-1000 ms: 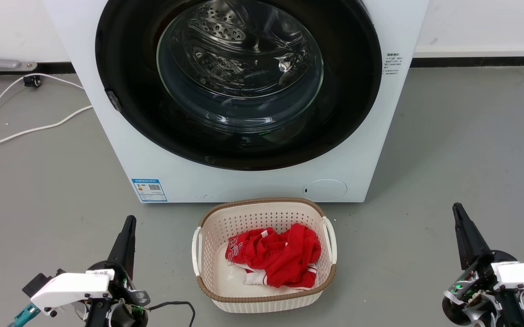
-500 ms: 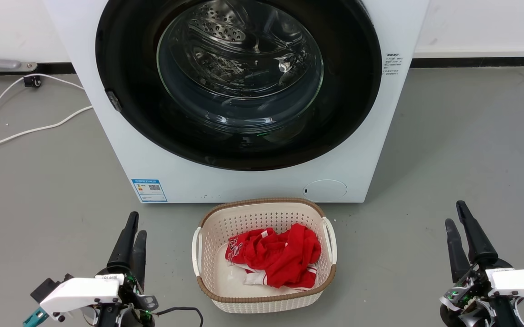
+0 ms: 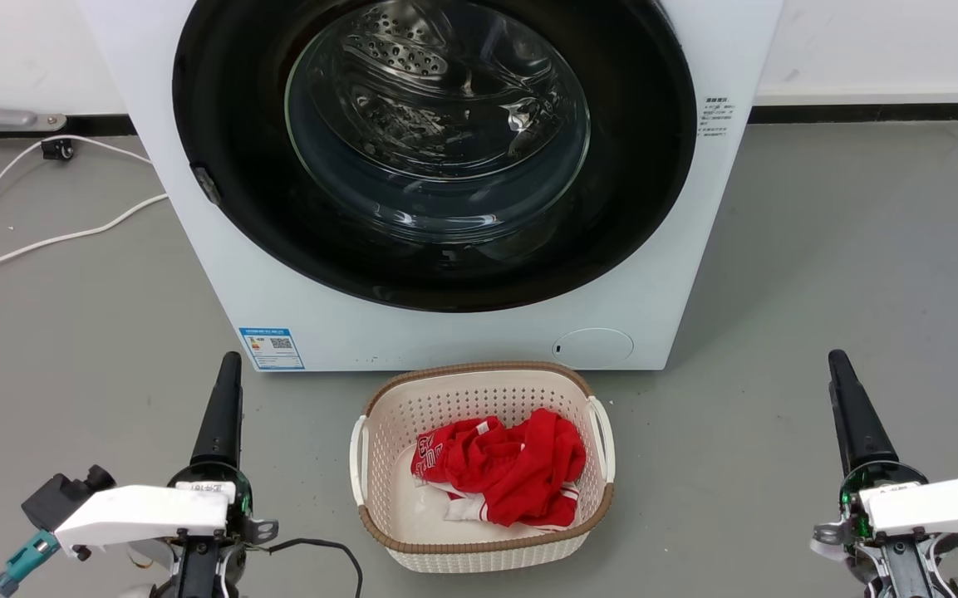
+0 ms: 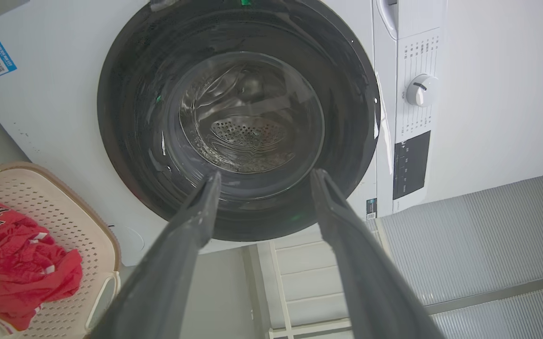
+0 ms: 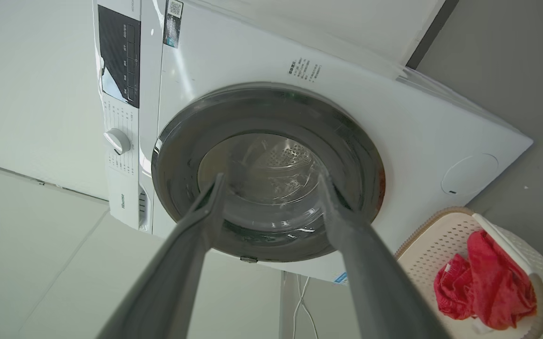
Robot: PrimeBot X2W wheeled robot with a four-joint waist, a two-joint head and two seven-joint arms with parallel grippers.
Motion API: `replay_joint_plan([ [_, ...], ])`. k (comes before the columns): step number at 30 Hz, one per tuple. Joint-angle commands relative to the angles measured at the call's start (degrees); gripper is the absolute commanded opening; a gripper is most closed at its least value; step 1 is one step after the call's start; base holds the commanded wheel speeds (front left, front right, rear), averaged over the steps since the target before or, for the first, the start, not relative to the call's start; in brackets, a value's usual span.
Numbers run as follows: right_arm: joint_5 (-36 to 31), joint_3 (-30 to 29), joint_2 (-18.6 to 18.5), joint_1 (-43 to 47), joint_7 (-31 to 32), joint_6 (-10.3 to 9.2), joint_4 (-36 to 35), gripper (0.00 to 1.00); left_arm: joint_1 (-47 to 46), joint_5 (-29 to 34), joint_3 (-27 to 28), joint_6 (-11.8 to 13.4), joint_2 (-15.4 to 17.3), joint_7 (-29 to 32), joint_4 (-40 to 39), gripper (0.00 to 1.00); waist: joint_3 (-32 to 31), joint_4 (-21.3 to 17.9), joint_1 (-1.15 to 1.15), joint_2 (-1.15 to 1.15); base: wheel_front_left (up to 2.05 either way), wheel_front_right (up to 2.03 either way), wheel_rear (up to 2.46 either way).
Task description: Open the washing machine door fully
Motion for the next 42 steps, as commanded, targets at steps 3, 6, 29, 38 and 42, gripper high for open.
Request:
replay_joint_plan([
  [3,-5.36,0.23,-0.03,-0.45,-1.08,0.01,-2.67,1.00,-1.50,4.87,-0.35,-0.10,0.21,-1.01,-2.59,1.00,0.03,-0.04,0.00,0.00,0.00,0.00,0.00],
  [6,-9.76,0.53,-0.01,-0.22,-1.73,0.01,-3.85,1.00,-1.44,8.57,-0.47,-0.11,0.20,-1.68,-3.59,1.00,0.08,-0.08,0.00,0.00,0.00,0.00,0.00],
  [29,-39.89,2.53,0.16,2.14,-5.03,0.01,-7.65,1.00,0.24,37.19,-3.00,1.57,0.11,-6.04,-6.10,1.00,-0.06,-0.72,0.00,0.00,0.00,0.00,0.00],
  [38,-47.33,3.37,0.23,2.93,-5.17,0.01,-8.92,1.00,0.99,46.48,-3.85,2.55,0.32,-7.53,-5.87,1.00,-0.30,-0.84,0.00,0.00,0.00,0.00,0.00],
  [42,-50.26,3.62,0.25,3.12,-4.85,0.01,-9.64,1.00,1.30,49.73,-4.25,2.96,0.66,-8.16,-5.59,1.00,-0.35,-0.87,0.00,0.00,0.00,0.00,0.00],
])
